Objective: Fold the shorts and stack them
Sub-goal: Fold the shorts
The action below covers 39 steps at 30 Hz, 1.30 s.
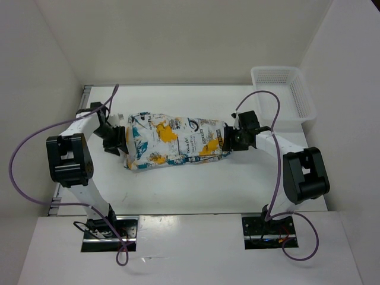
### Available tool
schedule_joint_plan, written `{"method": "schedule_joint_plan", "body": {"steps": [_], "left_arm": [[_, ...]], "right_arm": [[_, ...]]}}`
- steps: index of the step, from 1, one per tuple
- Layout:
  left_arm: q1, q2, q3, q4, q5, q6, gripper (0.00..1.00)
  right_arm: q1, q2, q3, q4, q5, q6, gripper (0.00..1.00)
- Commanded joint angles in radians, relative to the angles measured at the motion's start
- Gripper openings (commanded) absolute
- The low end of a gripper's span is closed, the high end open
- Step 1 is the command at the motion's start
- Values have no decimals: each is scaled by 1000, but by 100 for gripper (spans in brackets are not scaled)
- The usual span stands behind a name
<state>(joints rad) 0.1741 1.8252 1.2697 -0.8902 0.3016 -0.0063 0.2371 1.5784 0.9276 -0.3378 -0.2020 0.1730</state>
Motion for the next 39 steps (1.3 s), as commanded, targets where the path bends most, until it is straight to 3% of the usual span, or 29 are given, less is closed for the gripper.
{"method": "schedule_joint_plan", "body": {"steps": [1, 15, 20, 23, 24, 26, 34, 37, 39], "left_arm": [[7, -101, 92, -13, 92, 6, 54], [-81, 25, -58, -116, 272, 6, 54], [-123, 68, -78, -81, 243, 6, 54], [-134, 92, -66, -81, 234, 6, 38], [-134, 104, -66, -81, 234, 6, 16], [-134, 95, -43, -81, 234, 6, 2], [-124, -61, 212, -190, 171, 6, 0], [-124, -92, 165, -188, 62, 6, 0], [-124, -115, 41, -145, -4, 6, 0]], "right_arm": [[4, -46, -16, 2, -22, -18, 64], [22, -18, -26, 31, -13, 10, 67], [22, -9, -35, 31, -13, 19, 68], [22, 0, -35, 40, -13, 28, 70], [22, 11, -35, 40, -22, 37, 72], [22, 11, -44, 49, -31, 46, 73], [31, 29, -44, 59, -40, 46, 73], [42, 38, -44, 80, -40, 56, 73], [53, 48, -44, 101, -40, 56, 73]]}}
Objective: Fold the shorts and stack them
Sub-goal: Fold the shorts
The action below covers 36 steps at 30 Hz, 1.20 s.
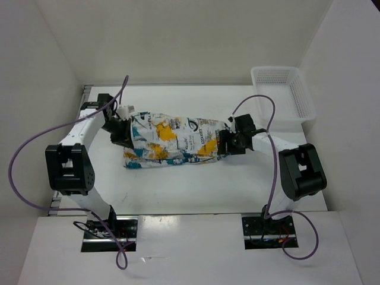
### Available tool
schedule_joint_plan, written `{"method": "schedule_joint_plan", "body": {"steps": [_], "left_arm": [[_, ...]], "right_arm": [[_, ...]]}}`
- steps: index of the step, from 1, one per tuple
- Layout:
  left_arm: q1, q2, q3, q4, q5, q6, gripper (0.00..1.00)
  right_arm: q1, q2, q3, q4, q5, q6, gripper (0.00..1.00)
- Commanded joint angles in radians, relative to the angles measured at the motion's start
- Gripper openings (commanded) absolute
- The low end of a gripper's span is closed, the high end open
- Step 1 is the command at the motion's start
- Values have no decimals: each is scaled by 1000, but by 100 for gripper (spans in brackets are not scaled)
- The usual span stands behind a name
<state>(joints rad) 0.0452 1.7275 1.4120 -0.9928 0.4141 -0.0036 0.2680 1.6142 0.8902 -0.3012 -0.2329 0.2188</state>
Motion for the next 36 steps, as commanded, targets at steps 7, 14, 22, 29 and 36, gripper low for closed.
{"method": "schedule_joint_plan", "body": {"steps": [7, 14, 22, 29, 36], "left_arm": [[5, -5, -340, 65, -241, 4, 2], [15, 29, -363, 114, -232, 4, 14], [35, 9, -248, 57, -201, 4, 47], [105, 15, -102, 109, -146, 4, 64], [96, 217, -8, 174, -101, 4, 71]], "right_arm": [[40, 36, -7, 74, -9, 21, 73], [73, 56, -17, 123, -28, 30, 61], [73, 56, -30, 123, -69, 48, 30], [73, 38, -39, 123, -36, 33, 7], [73, 38, -10, 114, -45, 22, 8]]}}
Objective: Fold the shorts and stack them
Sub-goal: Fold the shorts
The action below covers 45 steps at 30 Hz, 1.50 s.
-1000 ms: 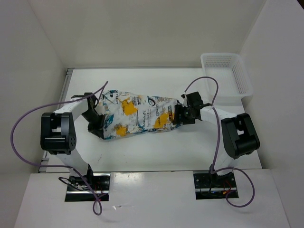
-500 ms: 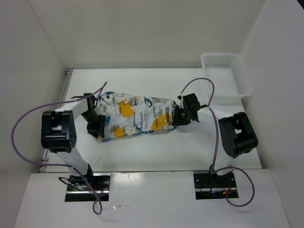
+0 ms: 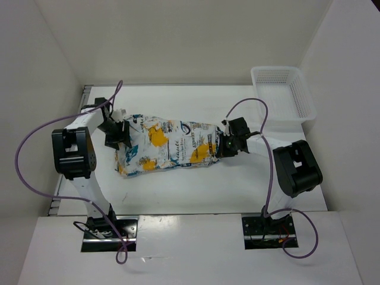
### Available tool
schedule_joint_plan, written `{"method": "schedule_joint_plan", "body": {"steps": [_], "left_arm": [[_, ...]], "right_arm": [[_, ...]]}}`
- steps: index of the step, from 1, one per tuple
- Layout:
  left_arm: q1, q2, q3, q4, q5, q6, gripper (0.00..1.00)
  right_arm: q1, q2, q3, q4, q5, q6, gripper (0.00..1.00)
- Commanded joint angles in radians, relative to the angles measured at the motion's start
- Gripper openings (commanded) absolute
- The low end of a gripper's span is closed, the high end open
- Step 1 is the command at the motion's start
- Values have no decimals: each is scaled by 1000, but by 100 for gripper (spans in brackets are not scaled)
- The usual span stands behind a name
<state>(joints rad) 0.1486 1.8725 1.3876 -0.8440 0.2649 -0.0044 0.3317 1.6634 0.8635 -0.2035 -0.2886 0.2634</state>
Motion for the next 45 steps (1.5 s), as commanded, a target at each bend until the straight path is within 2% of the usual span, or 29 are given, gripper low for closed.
{"method": "schedule_joint_plan", "body": {"steps": [1, 5, 7, 9, 10, 14, 17, 25, 29, 33, 34, 35, 36, 37, 40, 45], "left_arm": [[-7, 86, 16, 35, 36, 4, 71], [-7, 131, 7, 45, 27, 4, 68], [-7, 131, 7, 45, 27, 4, 60], [-7, 140, -2, 45, 36, 4, 50], [-7, 140, -12, 45, 48, 4, 37], [-7, 129, -12, 45, 48, 4, 11], [-7, 117, -12, 36, 10, 4, 0], [-7, 16, 43, 26, -72, 4, 0], [-7, -29, 53, 26, -72, 4, 0], [-7, -18, -1, 52, -153, 4, 2], [-7, -6, -15, 52, -162, 4, 8], [-7, 8, -30, 69, -162, 4, 10], [-7, 8, -48, 98, -162, 4, 11], [-7, 39, -62, 98, -162, 4, 12], [-7, 62, -62, 98, -162, 4, 16], [-7, 62, -53, 108, -162, 4, 28]], "right_arm": [[9, -11, 17, 16, 20, -32, 8], [9, -21, 17, 16, 42, -52, 7], [9, -21, 17, 16, 42, -52, 7], [9, -21, 17, 16, 42, -52, 7], [9, -21, 17, 16, 42, -52, 7], [9, -21, 26, 16, 52, -52, 7], [9, -21, 26, 16, 52, -52, 7], [9, -39, 17, 16, 62, -52, 0], [9, -39, 8, 16, 52, -52, 0], [9, -39, 8, 16, 42, -52, 2], [9, -39, 8, 16, 33, -52, 6], [9, -39, 8, 16, 32, -52, 15], [9, -39, 8, 16, 19, -52, 39], [9, -39, 8, 16, -3, -52, 49], [9, -48, 8, 16, -14, -52, 60], [9, -48, -24, 18, -14, -27, 62]]}}
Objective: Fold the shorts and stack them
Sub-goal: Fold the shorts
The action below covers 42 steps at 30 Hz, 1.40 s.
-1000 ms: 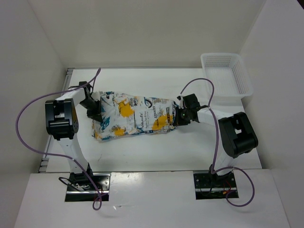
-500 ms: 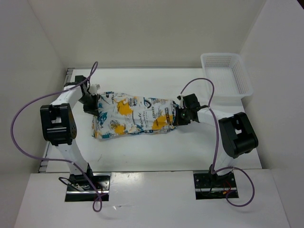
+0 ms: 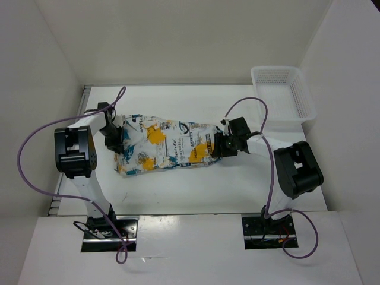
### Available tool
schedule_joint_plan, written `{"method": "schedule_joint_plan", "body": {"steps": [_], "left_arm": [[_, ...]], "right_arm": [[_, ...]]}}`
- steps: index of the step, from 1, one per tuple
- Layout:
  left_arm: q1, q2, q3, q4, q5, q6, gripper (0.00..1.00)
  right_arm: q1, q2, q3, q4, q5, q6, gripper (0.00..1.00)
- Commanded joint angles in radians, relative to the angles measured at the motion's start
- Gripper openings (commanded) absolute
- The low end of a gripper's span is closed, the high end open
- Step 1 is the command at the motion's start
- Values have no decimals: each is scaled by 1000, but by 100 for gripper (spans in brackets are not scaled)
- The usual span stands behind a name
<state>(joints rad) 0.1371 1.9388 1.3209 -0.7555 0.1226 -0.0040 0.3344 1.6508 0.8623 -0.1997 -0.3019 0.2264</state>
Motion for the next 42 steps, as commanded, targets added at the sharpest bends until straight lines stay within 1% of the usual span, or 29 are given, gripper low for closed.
{"method": "schedule_joint_plan", "body": {"steps": [1, 3, 4, 6, 7, 10, 11, 12, 13, 14, 16, 19, 20, 21, 22, 23, 25, 27, 29, 31, 33, 38, 40, 42], "left_arm": [[4, -4, 14, 19, -20, 4, 34], [4, -15, 14, 19, -29, 4, 37], [4, -24, 5, 19, -29, 4, 39], [4, -24, 5, 19, -38, 4, 39], [4, -24, -5, 19, -47, 4, 39], [4, -24, -5, 28, -57, 4, 39], [4, -24, -5, 28, -57, 4, 39], [4, -24, -5, 28, -57, 4, 39], [4, -12, -5, 28, -57, 4, 39], [4, 0, 9, 28, -45, 4, 39], [4, 14, 52, 28, -29, 4, 39], [-5, 34, 104, 28, -5, 4, 39], [-5, 43, 115, 19, -5, 4, 35], [-5, 43, 115, 19, -5, 4, 29], [-5, 43, 126, 19, -5, 4, 26], [-5, 54, 126, 19, -17, 4, 24], [-5, 54, 126, 19, -29, 4, 24], [-16, 31, 156, -10, -18, 4, 28], [-45, -30, 185, -10, 43, 4, 31], [-83, -86, 233, -1, 96, 4, 38], [-126, -86, 259, 15, 118, 4, 41], [-189, 40, 360, -7, 104, 4, 44], [-224, 61, 379, -7, 113, 4, 45], [-254, 92, 412, -7, 138, 4, 46]], "right_arm": [[6, -26, -23, 14, -9, 10, 60], [17, -26, -23, 25, 7, 10, 53], [17, -17, -23, 25, 17, 22, 44], [17, -17, -32, 34, 17, 31, 31], [17, -7, -32, 34, 26, 42, 20], [17, -6, -19, 34, 39, 33, 9], [17, -6, 0, 25, 49, 33, 3], [17, -6, 27, 7, 58, -2, 0], [17, -6, 43, -3, 58, -16, 0], [17, -6, 81, -15, 98, -38, 0], [17, -16, 122, -52, 128, -109, 0], [17, -25, 185, -99, 170, -174, 0], [17, -34, 194, -110, 170, -174, 0], [17, -43, 195, -121, 170, -188, 0], [17, -43, 195, -142, 170, -188, 0], [17, -71, 195, -151, 179, -197, 0], [17, -92, 178, -161, 179, -197, 0], [17, -112, 159, -175, 167, -208, 0], [17, -125, 146, -175, 167, -208, 0], [17, -125, 145, -175, 194, -219, 0], [17, -125, 155, -164, 257, -252, 0], [17, -161, 202, -144, 369, -355, 0], [-38, -175, 231, -144, 421, -386, 0], [-108, -184, 245, -144, 431, -442, 0]]}}
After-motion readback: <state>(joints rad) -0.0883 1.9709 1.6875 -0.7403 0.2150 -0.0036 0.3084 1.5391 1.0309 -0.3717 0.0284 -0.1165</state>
